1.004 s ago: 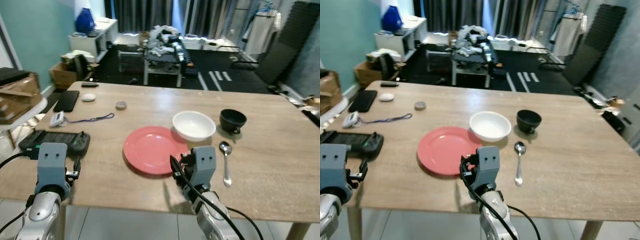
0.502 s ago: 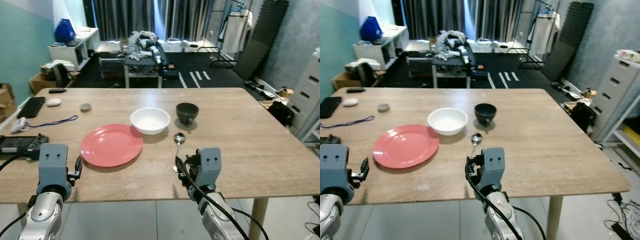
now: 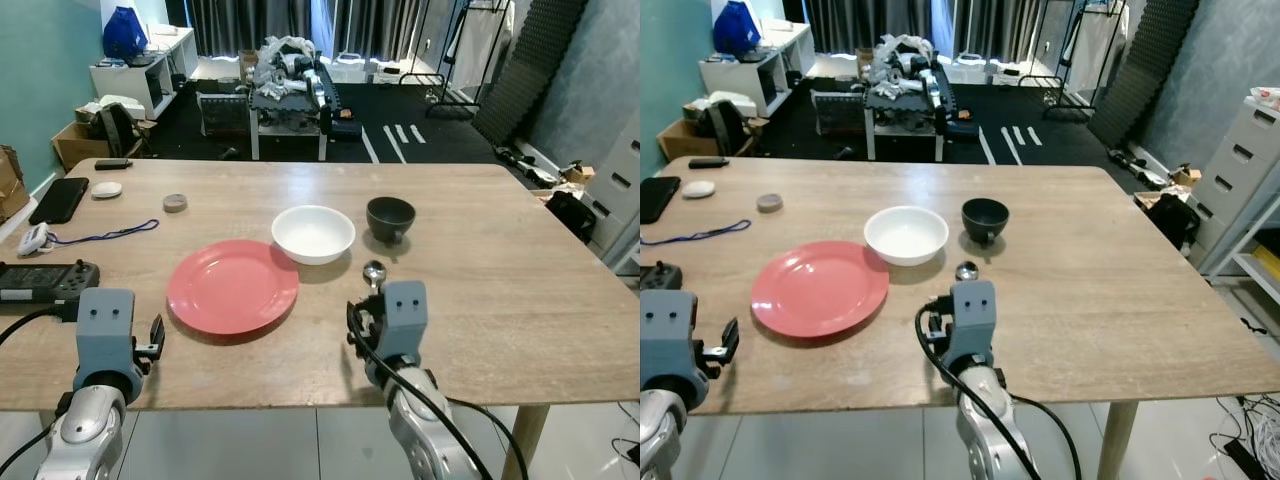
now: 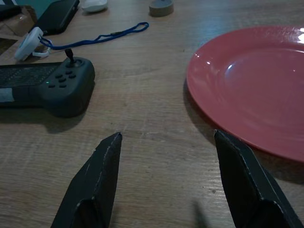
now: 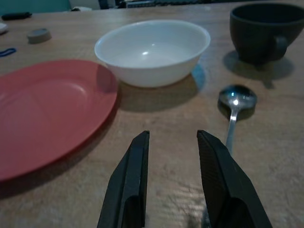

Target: Setting the table

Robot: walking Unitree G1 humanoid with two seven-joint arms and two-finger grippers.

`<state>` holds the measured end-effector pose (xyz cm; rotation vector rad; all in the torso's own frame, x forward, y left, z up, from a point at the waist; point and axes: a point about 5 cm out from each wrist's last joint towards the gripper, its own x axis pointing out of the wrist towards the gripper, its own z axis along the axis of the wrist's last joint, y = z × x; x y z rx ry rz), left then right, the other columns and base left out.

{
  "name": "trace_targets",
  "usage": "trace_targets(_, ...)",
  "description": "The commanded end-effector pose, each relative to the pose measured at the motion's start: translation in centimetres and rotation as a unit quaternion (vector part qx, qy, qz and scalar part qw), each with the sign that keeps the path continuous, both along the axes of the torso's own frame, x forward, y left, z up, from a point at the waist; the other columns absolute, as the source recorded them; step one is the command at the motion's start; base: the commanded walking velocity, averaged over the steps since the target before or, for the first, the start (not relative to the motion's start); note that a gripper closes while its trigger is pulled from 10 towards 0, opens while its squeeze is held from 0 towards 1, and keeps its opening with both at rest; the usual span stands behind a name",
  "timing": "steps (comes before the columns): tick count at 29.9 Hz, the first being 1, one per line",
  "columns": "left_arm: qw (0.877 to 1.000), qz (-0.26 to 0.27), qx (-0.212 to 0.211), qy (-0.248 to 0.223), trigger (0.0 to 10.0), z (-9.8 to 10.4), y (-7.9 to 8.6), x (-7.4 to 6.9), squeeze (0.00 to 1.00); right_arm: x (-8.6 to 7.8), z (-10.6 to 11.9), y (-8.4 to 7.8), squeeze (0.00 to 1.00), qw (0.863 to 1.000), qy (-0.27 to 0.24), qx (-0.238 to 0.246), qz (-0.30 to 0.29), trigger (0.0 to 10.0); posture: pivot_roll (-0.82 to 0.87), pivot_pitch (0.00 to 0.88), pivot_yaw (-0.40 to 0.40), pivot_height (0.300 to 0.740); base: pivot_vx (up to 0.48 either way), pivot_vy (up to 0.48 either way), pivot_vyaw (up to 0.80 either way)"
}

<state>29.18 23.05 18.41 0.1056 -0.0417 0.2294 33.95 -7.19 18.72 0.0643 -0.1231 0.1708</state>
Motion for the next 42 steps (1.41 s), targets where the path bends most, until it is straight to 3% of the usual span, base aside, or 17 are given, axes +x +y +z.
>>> trace_targets(1, 1.0, 0.002, 0.001, 0.014, 10.0, -0.5, 0.0, -0.3, 0.0, 0.3, -0.6, -0.1, 0.0, 1.0, 0.017, -0.004, -0.017, 10.0, 0.12, 0.162, 0.073, 0.74, 0.0, 0.0, 0.0)
trace_targets(2, 1.0, 0.0, 0.001, 0.014, 10.0, -0.5, -0.1, -0.4, 0.0, 0.7, -0.5, 0.2, 0.0, 0.999, 0.022, -0.005, -0.028, 10.0, 0.12, 0.167, 0.071, 0.74, 0.0, 0.0, 0.0)
trace_targets(3, 1.0, 0.0, 0.002, 0.014, 10.0, -0.5, -0.2, -0.5, 0.0, 1.2, -0.3, 0.5, 0.61, 0.999, 0.027, -0.006, -0.036, 10.0, 0.13, 0.173, 0.067, 0.74, 0.0, 0.0, 0.0)
trace_targets(4, 1.0, 0.0, 0.002, 0.014, 10.0, -0.5, -0.2, -0.5, 0.0, 1.2, -0.3, 0.5, 0.61, 0.999, 0.027, -0.006, -0.036, 10.0, 0.13, 0.173, 0.067, 0.74, 0.0, 0.0, 0.0)
trace_targets(5, 1.0, 0.001, 0.004, 0.015, 10.0, -0.5, -0.1, -0.6, 0.0, 1.5, -0.1, 0.8, 1.0, 0.999, 0.031, -0.008, -0.037, 10.0, 0.14, 0.179, 0.063, 0.74, 0.0, 0.0, 0.0)
trace_targets(14, 1.0, 0.004, 0.005, 0.017, 10.0, -0.6, -0.4, -1.2, 0.0, 3.4, -0.7, 1.0, 1.0, 0.995, 0.067, -0.005, -0.067, 10.0, 0.18, 0.207, 0.051, 0.74, 0.0, 0.0, 0.0)
trace_targets(15, 1.0, 0.004, 0.004, 0.018, 10.0, -0.5, -0.5, -1.3, 0.0, 3.8, -0.8, 0.5, 0.37, 0.994, 0.074, 0.002, -0.083, 10.0, 0.18, 0.209, 0.052, 0.74, 0.0, 0.0, 0.0)
trace_targets(16, 1.0, 0.005, 0.004, 0.018, 10.0, -0.5, -0.5, -1.4, 0.0, 4.2, -0.9, -0.2, 0.0, 0.992, 0.083, 0.013, -0.099, 10.0, 0.19, 0.215, 0.052, 0.74, 0.0, 0.0, 0.0)
trace_targets(20, 1.0, 0.005, 0.005, 0.018, 10.0, -0.5, -0.5, -1.5, 0.0, 4.4, -0.9, -0.6, 0.0, 0.99, 0.088, 0.021, -0.11, 10.0, 0.19, 0.215, 0.052, 0.74, 0.0, 0.0, 0.0)
trace_targets(25, 1.0, 0.006, 0.009, 0.023, 10.0, -0.4, -0.3, -1.8, 0.0, 5.5, -0.7, -4.0, 0.0, 0.982, 0.093, 0.033, -0.164, 10.0, 0.19, 0.232, 0.056, 0.74, 0.0, 0.0, 0.0)
trace_targets(31, 1.0, 0.005, 0.011, 0.027, 10.0, -0.3, -0.3, -2.0, 0.0, 5.7, -2.0, -5.4, 0.0, 0.977, 0.11, -0.03, -0.178, 10.0, 0.19, 0.242, 0.058, 0.74, 0.0, 0.0, 0.0)
trace_targets(32, 1.0, 0.005, 0.011, 0.028, 10.0, -0.3, -0.3, -2.1, 0.0, 5.6, -2.5, -5.5, 0.0, 0.976, 0.115, -0.04, -0.179, 7.6, 0.19, 0.241, 0.057, 0.74, 0.0, 0.0, 0.0)
trace_targets(34, 1.0, 0.005, 0.011, 0.028, 10.0, -0.3, -0.3, -2.1, 0.0, 5.5, -2.8, -5.5, 0.0, 0.976, 0.12, -0.045, -0.178, 7.6, 0.19, 0.241, 0.057, 0.74, 0.0, 0.0, 0.0)
trace_targets(35, 1.0, 0.006, 0.011, 0.029, 10.0, -0.3, -0.2, -2.2, 0.0, 5.4, -3.3, -5.4, 0.0, 0.977, 0.127, -0.054, -0.165, 3.7, 0.19, 0.241, 0.053, 0.74, 0.0, 0.0, 0.0)
trace_targets(37, 1.0, 0.006, 0.011, 0.029, 10.0, -0.3, -0.2, -2.2, 0.0, 5.4, -3.4, -5.4, 0.0, 0.977, 0.129, -0.056, -0.161, 3.7, 0.19, 0.241, 0.053, 0.74, 0.0, 0.0, 0.0)
trace_targets(38, 0.999, 0.007, 0.011, 0.029, 10.0, -0.3, -0.1, -2.2, 0.0, 5.3, -3.8, -5.2, 0.0, 0.977, 0.135, -0.062, -0.151, 0.0, 0.18, 0.24, 0.052, 0.74, 0.0, 0.0, 0.0)
trace_targets(42, 0.999, 0.009, 0.007, 0.03, 10.0, -0.4, -0.1, -2.2, 0.0, 4.9, -5.3, -5.0, 0.0, 0.974, 0.172, -0.055, -0.134, 0.0, 0.18, 0.238, 0.046, 0.74, 0.0, 0.0, 0.0)
